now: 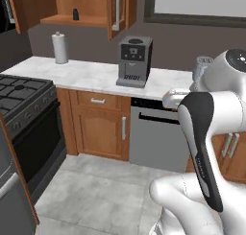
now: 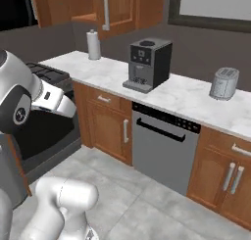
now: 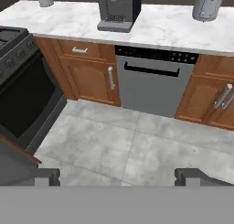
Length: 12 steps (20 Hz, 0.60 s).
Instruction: Move the shaker and shaker from the cabinet to the dining counter.
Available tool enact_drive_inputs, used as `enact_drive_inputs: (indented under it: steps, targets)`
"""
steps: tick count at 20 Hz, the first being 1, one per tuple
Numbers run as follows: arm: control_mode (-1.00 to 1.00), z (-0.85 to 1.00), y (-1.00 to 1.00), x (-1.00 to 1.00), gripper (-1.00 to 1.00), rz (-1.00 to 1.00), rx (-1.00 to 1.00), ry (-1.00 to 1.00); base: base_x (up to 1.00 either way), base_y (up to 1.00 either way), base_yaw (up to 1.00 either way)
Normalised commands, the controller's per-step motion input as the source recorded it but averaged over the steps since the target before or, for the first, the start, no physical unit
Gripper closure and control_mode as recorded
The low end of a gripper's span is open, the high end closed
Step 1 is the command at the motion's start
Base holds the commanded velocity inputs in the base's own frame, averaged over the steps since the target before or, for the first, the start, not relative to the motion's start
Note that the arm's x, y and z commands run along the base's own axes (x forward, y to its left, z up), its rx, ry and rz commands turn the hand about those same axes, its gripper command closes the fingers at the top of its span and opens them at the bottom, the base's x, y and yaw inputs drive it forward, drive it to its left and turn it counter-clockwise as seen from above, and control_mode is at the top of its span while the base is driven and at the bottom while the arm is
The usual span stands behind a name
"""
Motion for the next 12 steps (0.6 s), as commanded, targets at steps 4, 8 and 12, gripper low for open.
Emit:
enact_drive_inputs:
  steps: [4,8,12]
  targets:
    - [1.00,0.00,0.00,0.00,-1.00,0.00,0.00,0.00,-0.02,0.01,0.58]
    - [1.00,0.00,0.00,0.00,-1.00,0.00,0.00,0.00,0.03,-0.02,0.23]
    - [1.00,0.00,0.00,0.00,-1.00,0.00,0.00,0.00,0.31,-0.29,0.14]
